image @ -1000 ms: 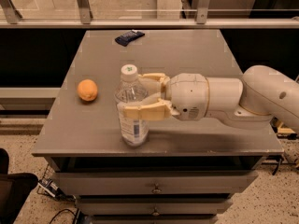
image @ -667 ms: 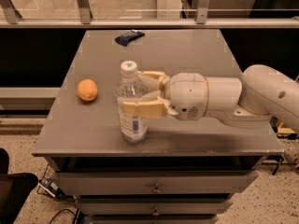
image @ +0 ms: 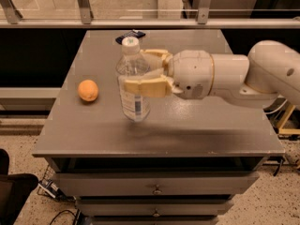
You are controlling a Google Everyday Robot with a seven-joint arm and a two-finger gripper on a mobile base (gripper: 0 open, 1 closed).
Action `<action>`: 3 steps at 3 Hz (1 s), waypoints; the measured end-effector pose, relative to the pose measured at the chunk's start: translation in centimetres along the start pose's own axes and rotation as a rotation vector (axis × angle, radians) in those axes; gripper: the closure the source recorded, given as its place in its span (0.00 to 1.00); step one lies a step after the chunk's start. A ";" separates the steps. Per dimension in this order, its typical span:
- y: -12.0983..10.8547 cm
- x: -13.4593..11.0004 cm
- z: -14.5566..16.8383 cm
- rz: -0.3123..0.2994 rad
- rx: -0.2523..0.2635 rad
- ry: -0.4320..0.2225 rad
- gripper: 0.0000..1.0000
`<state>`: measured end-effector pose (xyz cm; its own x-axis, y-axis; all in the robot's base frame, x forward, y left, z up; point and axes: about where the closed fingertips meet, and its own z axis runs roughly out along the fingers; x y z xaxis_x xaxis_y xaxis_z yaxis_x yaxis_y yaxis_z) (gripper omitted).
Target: Move blue plastic bottle near rxbar blueberry
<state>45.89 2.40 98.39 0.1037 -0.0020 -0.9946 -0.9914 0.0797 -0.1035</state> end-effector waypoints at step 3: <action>-15.4 -1.6 0.5 0.035 0.008 0.185 1.00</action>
Offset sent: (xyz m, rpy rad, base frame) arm 0.1937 -0.0218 0.1327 -0.1604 -0.1171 -0.0544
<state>61.00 1.64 101.55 0.0525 -0.1824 -0.9818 -0.9935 0.0904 -0.0699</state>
